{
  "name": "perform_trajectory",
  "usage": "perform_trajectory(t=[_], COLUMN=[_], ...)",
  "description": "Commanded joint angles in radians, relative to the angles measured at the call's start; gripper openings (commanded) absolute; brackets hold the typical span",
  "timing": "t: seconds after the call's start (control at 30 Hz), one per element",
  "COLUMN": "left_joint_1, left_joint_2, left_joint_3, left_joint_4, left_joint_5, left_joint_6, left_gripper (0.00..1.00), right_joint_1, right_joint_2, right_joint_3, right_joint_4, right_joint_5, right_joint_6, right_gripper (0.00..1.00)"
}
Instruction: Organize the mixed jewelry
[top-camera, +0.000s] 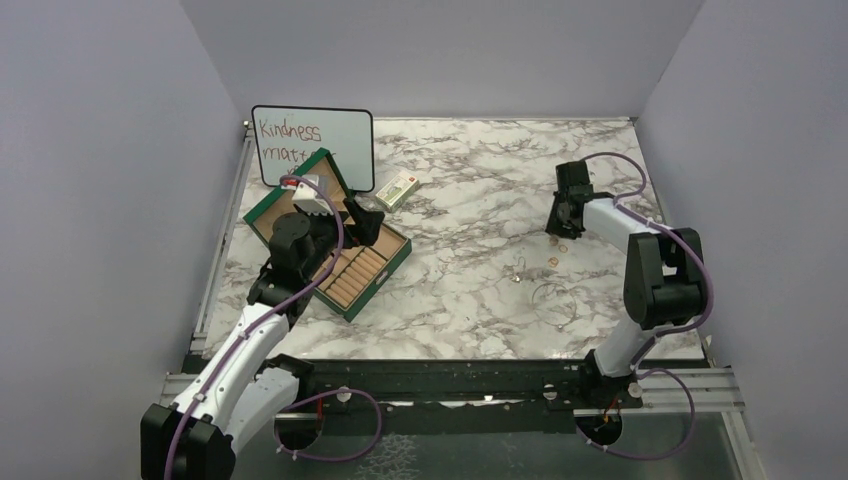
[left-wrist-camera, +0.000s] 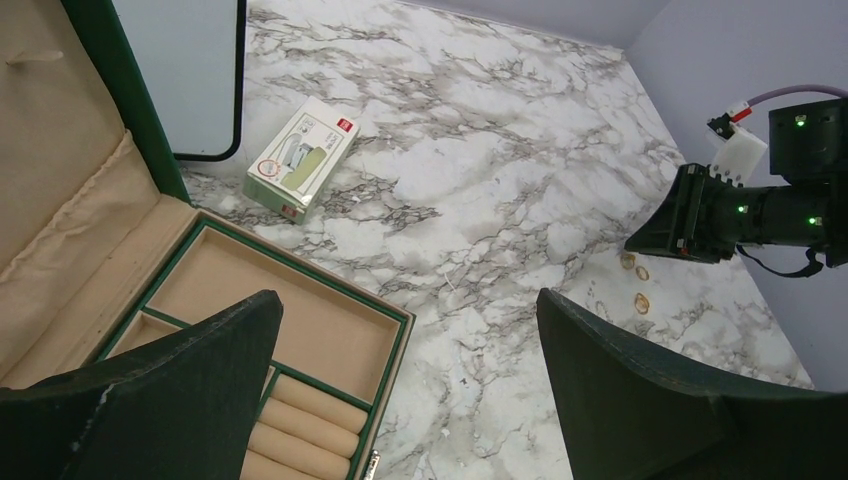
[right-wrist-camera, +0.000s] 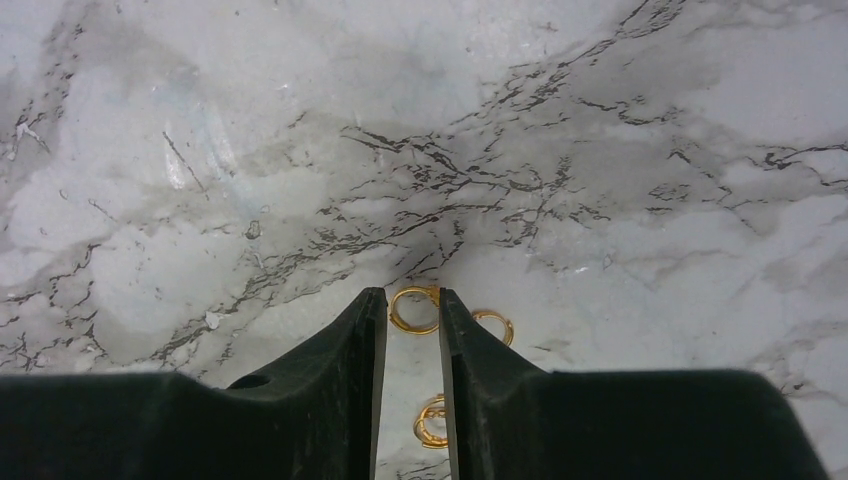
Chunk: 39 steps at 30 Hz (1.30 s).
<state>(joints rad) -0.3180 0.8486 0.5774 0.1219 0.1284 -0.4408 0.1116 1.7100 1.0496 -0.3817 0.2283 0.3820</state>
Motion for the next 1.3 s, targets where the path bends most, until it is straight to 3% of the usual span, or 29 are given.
perform_trajectory(t=[0.0,0.13,0.67,0.83,1.0,1.1,1.27], left_joint_1=[-0.006,-0.006,-0.009,-0.009,-0.009,-0.010,-0.045], left_joint_2=[0.005,0.007,0.001,0.001,0.014,0.039,0.138], left_joint_3=[-0.007,-0.006,-0.013,-0.011,-0.001,0.015,0.077], left_joint_4=[0.033,0.032,0.033,0.032,0.021,0.016,-0.003], left_joint_5=[-0.007,-0.008,-0.006,-0.005,0.003,0.031,0.129], left_joint_6=[0.008,0.009,0.004,0.002,-0.008,-0.014,-0.038], left_gripper=[0.99,0.99,0.99,0.99,0.99,0.99,0.99], right_joint_1=[-0.007,-0.012,-0.039,-0.038,-0.039,-0.039,0.000], right_joint_2=[0.031,0.024,0.064,0.061,0.020,-0.026,-0.143], right_joint_3=[0.028,0.028,0.026,0.022,0.016,-0.002,-0.095], right_joint_4=[0.003,-0.012,-0.017,-0.014,-0.016,-0.002,0.108], right_joint_5=[-0.043,-0.034,-0.067,-0.064,-0.059,-0.117,-0.355], right_joint_6=[-0.048,-0.050,-0.064,-0.058,-0.052,-0.032,0.025], right_gripper=[0.28,0.24,0.23,0.08,0.01,0.01,0.01])
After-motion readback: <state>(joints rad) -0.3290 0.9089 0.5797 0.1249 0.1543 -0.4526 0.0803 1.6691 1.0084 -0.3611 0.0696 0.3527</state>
